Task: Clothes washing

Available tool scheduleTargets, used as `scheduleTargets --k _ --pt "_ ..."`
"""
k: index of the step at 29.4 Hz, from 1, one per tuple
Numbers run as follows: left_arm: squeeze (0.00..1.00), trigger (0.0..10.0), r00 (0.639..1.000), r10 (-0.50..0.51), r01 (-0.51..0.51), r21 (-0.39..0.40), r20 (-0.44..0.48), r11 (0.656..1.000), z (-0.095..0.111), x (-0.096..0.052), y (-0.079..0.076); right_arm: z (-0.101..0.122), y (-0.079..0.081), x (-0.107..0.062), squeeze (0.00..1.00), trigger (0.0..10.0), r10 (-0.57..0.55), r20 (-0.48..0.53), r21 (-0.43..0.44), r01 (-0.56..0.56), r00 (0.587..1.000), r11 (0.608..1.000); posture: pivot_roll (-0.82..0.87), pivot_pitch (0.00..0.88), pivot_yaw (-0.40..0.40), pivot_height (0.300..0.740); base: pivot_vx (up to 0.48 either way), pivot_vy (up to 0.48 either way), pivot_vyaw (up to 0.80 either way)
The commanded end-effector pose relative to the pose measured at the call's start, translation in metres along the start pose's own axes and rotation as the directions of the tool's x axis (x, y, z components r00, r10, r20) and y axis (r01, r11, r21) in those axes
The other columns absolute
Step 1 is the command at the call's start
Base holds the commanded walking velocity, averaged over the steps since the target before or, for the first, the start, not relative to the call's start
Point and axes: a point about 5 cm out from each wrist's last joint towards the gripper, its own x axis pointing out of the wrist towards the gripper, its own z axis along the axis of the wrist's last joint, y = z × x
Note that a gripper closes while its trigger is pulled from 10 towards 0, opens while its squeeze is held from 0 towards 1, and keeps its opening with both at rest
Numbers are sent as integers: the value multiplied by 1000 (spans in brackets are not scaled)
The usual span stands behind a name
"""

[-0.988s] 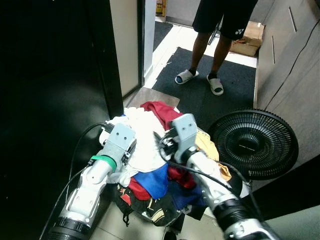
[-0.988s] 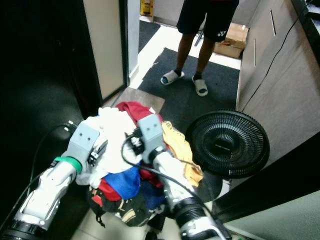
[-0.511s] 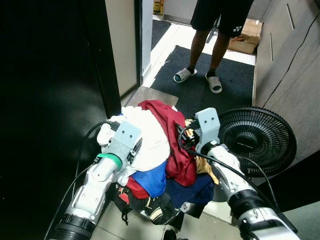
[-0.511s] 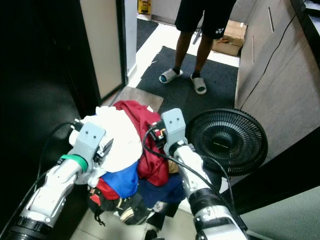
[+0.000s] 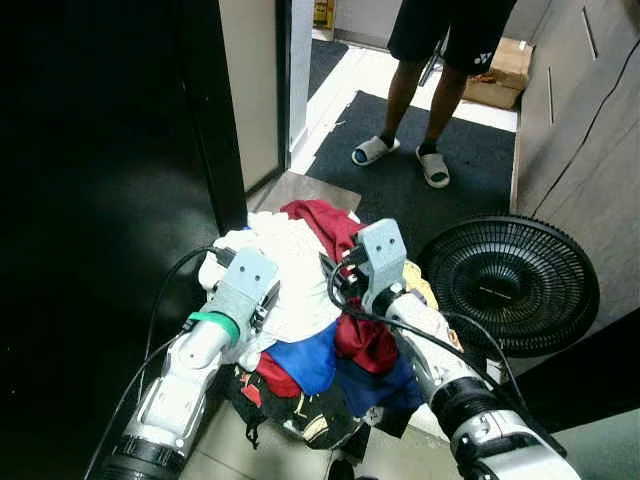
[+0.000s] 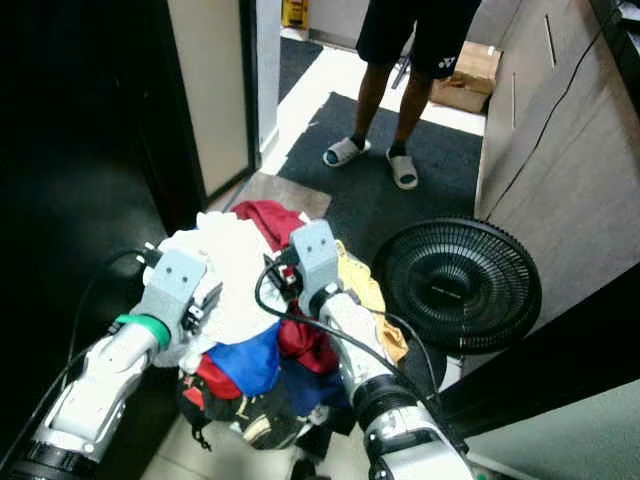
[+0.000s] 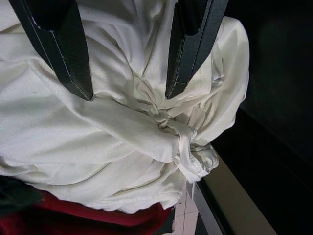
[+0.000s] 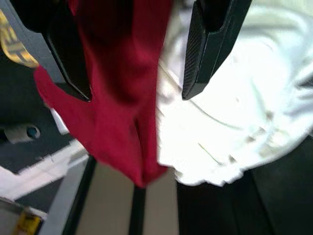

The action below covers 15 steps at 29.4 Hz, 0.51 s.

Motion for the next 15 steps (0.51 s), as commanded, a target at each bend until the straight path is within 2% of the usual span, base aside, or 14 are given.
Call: scheduleTargets --k 1,9,15 --pt "0 10000 999 -4 4 0 -35 1000 -8 -4 -3 -9 -4 -6 0 10000 -20 -28 4 20 999 1000 158 226 9 740 0 0 0" --pt "0 10000 999 -13 14 2 -37 1000 -7 -3 -5 -10 -20 -7 0 10000 -76 -53 -17 76 996 997 157 235 17 740 0 0 0" --pt "0 10000 999 -17 17 4 -36 1000 -5 -3 -5 -14 -19 -5 0 10000 -79 -81 0 79 994 997 176 252 23 740 0 0 0"
